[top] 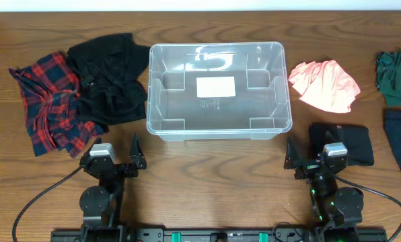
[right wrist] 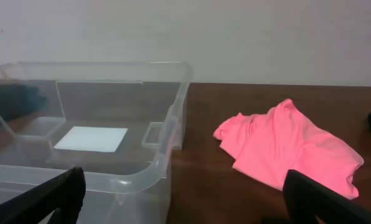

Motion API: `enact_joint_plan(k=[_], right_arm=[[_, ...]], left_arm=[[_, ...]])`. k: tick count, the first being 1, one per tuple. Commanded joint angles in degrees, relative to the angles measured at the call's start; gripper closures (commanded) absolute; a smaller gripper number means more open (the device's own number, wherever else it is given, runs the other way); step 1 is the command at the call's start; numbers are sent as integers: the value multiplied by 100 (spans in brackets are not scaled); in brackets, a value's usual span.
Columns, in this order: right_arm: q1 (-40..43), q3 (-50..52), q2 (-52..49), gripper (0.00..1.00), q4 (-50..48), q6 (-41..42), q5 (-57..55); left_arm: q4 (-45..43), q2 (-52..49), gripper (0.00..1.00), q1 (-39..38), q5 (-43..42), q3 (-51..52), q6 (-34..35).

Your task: Pack container

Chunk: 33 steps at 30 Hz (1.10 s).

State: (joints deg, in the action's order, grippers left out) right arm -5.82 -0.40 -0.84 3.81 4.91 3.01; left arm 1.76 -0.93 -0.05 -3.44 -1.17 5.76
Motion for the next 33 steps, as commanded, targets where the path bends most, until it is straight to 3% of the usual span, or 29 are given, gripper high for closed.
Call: enact_joint_plan(k=[1,10,16,26,33], right_arm=[[66,9,46,1,26,-50,-15],[66,9,46,1,-743,-109,-275],[66,9,46,1,-1285,450,74],[61,-96,31,1,-946,575,197],[63,-1078,-551,1,-208,247,164]], left_arm=[[203,-11,2,26,2,94,-55],[203,-11,2,26,0,94,-52],[201,-11,2,26,0,94,-55],[203,-11,2,26,0,94,-52],[203,-11,2,26,0,94,-55]])
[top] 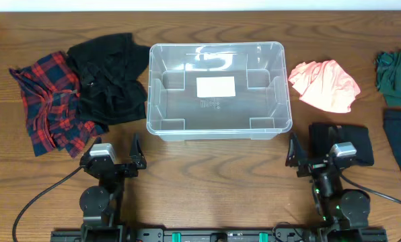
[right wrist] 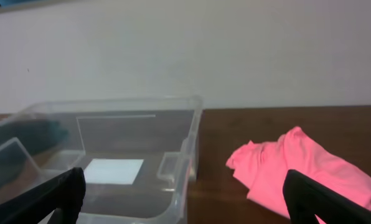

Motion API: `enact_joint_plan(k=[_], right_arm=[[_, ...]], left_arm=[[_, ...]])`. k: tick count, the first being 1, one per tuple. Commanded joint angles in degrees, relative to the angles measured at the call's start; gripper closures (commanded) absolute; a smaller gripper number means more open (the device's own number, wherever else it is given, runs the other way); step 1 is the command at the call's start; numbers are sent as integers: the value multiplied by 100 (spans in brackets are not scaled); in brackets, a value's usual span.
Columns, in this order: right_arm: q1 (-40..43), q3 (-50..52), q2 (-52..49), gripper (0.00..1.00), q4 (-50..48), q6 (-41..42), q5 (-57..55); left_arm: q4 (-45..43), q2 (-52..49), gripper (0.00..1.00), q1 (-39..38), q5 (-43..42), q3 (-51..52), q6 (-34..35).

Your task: Pack container

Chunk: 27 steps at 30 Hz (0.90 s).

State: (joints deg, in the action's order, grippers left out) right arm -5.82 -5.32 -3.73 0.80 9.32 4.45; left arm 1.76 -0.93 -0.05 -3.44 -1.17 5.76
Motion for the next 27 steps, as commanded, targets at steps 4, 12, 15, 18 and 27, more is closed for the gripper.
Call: enact_joint_plan(k=[4,12,15,18,27], right_arm=[[68,-1432,-1198,1,466,-262,-13],[186,-3552,-3851,1,1421,-319,201],[376,-4524,-4774,1,2006,-321,514],[643,-5440,-5576,1,2643,-326,872],[1298,-6913,-6891,1,3635,-557,1786]], left_arm=[[203,-11,2,26,0,94,-55],[203,-11,2,26,0,94,-52],[203,-11,2,26,0,94,-55],[203,-11,2,26,0,94,-52],[203,-11,2,26,0,94,-52]])
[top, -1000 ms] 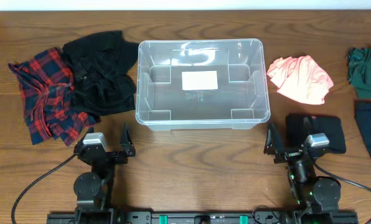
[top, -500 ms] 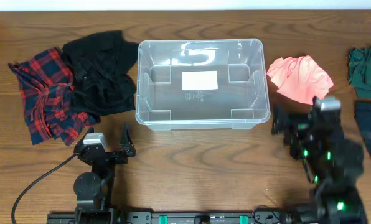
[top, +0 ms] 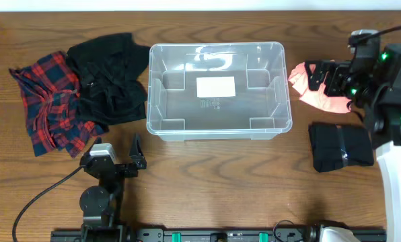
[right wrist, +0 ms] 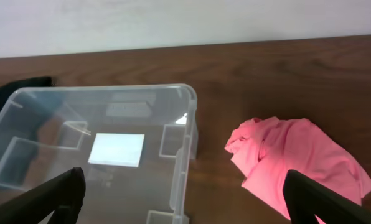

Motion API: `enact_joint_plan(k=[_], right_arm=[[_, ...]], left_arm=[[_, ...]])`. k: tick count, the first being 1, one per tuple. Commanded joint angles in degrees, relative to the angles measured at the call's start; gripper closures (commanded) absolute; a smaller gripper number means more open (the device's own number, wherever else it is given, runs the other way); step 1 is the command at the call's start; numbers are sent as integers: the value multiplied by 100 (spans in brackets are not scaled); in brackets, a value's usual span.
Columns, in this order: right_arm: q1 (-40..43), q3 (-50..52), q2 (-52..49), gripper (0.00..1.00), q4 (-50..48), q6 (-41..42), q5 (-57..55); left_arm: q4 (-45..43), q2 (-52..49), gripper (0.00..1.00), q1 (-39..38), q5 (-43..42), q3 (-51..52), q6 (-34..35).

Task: Pack container
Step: 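Reach the right gripper to the pink shirt and grasp it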

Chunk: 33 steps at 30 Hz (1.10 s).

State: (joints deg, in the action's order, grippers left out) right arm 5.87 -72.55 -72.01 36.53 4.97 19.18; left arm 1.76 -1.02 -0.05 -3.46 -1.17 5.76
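Note:
A clear, empty plastic container with a white label on its floor stands at the table's middle. Just right of it lies a crumpled pink garment. My right gripper hovers open above that garment's near-left part, nothing between its fingers. In the right wrist view the container is at left and the pink garment at right, and the right gripper straddles the gap between them, one fingertip at each lower corner. My left gripper is parked open near the front edge.
A black garment and a red plaid garment lie left of the container. A folded black garment lies at front right. My right arm covers the table's right edge.
My right arm has left its parked spot at the front right and now hangs high over the pink garment beside the container, looking down. The folded black garment is uncovered. The left arm stayed put.
At first both arms sat parked at the front edge, the right gripper open and facing the container and pink garment. Then the right wrist had tilted up slightly. Now it stands raised over the pink garment, still open and holding nothing.

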Motion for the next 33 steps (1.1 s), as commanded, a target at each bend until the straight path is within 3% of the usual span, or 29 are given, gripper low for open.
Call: enact_joint_plan(k=[1,6,11,21,33], right_arm=[[168,-190,-66,1,48,-120,267],[514,-190,-87,1,20,11,-376],[1128,-190,-426,1,-280,13,-116],[2275,-190,-2151,1,-354,7,861],[2579,-186,-3840,1,-330,42,1318]], left_arm=[[203,-2,2,26,2,94,-55],[203,-2,2,26,2,94,-52],[203,-2,2,26,2,94,-52],[201,-2,2,26,2,94,-52],[203,-2,2,26,2,94,-52]])
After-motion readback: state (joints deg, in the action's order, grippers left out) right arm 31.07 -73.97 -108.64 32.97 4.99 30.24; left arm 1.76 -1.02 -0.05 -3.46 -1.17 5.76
